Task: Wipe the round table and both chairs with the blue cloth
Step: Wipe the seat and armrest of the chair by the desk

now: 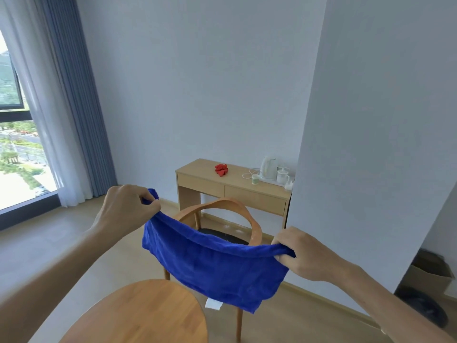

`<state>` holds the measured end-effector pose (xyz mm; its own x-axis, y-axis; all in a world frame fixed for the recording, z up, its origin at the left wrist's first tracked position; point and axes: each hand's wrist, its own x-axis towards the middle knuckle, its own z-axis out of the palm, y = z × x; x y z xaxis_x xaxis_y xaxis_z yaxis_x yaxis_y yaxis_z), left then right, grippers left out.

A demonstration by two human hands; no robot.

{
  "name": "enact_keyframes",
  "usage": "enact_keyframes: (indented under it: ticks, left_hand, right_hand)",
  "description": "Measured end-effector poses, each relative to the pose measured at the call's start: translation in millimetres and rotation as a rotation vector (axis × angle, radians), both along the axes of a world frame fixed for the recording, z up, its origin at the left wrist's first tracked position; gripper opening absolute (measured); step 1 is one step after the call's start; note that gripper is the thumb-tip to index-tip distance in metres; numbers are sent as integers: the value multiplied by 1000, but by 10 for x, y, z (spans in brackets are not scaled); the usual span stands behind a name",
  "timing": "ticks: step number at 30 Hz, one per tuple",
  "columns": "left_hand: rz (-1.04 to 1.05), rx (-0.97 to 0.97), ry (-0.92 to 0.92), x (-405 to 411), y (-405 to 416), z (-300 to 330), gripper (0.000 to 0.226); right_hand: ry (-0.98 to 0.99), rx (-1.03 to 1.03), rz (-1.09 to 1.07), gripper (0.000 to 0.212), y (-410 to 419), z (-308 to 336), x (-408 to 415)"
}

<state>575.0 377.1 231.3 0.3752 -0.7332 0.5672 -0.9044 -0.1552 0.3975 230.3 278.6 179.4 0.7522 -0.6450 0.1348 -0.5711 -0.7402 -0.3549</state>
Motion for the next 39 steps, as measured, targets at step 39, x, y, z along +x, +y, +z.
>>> enact_keyframes:
  ticks: [39]
  left_hand:
    - [-266, 643, 291, -1040, -430, -948, 24]
  right_hand:
    - [-289, -276, 89, 25, -412, -11, 403]
